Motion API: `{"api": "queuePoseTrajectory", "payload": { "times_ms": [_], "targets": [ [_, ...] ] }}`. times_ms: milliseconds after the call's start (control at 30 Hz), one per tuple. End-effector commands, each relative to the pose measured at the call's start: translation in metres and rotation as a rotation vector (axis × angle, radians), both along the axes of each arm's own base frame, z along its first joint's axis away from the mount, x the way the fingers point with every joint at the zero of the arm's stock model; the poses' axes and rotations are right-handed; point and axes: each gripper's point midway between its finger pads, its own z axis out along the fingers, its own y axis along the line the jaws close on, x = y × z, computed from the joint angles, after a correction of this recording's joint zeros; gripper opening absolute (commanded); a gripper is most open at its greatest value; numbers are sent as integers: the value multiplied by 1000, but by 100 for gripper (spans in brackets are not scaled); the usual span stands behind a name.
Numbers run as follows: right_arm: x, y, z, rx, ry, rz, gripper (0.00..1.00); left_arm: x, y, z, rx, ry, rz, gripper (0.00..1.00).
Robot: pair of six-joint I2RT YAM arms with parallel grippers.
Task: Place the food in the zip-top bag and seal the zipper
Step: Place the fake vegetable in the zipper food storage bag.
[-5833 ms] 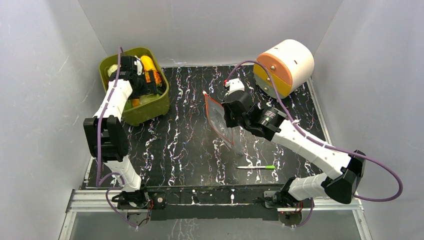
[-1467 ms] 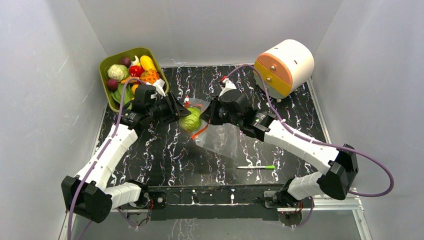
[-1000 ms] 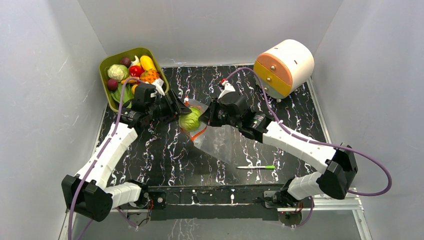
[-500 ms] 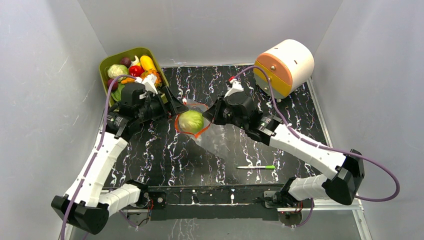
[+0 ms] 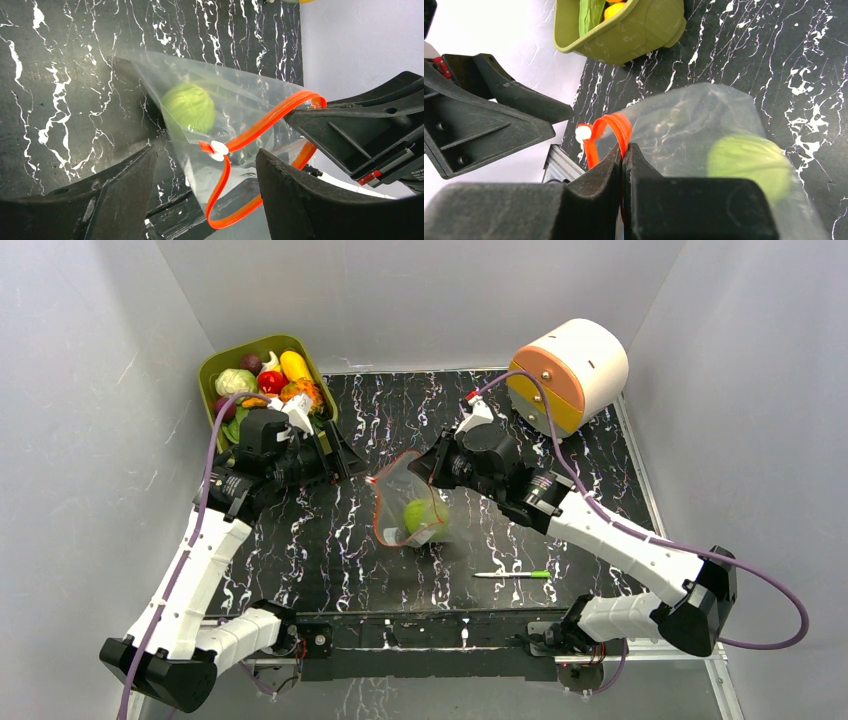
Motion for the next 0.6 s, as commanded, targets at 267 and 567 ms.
{"api": "queuePoseTrajectory", "payload": {
  "times_ms": [267,567],
  "targets": [
    [14,-11,27,50,-49,-110,0,-25,-42,13,-276,-23,-201,78],
    [23,-10,18,45,-23,-156,0,-9,-33,-40,-134,40,-169,70]
  ]
}}
